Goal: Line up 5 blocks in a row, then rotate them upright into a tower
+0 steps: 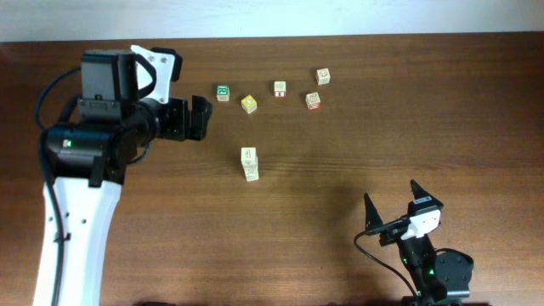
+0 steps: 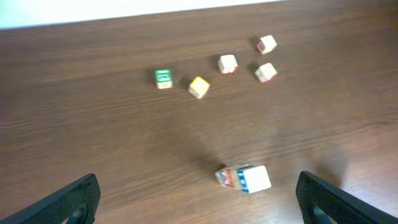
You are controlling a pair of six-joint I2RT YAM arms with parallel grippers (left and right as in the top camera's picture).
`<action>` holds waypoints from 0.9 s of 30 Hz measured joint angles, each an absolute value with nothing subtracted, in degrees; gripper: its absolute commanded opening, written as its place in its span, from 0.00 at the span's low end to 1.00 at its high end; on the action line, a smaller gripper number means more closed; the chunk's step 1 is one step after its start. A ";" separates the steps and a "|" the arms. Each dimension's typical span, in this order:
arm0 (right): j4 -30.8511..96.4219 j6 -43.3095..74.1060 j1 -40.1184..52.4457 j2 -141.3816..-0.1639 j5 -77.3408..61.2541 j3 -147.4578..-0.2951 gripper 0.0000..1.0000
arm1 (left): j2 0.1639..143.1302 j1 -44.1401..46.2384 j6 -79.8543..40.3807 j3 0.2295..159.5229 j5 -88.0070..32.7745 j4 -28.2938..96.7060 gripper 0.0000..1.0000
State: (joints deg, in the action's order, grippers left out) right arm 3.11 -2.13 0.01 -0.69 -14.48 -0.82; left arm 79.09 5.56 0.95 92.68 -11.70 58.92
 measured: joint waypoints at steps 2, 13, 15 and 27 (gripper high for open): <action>3.14 -2.13 0.01 -0.69 -14.48 -0.82 0.98 | 74.96 5.54 2.70 90.00 -10.04 55.55 0.99; 3.14 -2.09 0.01 -0.58 -14.48 -0.84 0.98 | 24.86 4.47 12.84 28.18 -3.79 6.74 0.99; 3.11 -2.11 0.01 -0.60 -14.48 -0.84 0.98 | 18.24 4.47 12.93 21.43 -1.45 6.42 0.99; 3.16 -2.11 0.01 -0.58 -14.48 -0.84 0.98 | 0.82 2.42 13.10 1.50 3.68 3.62 0.99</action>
State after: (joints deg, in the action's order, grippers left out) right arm 3.16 -2.11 0.01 -0.58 -14.48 -0.84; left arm 0.82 2.42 13.10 1.50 3.68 3.62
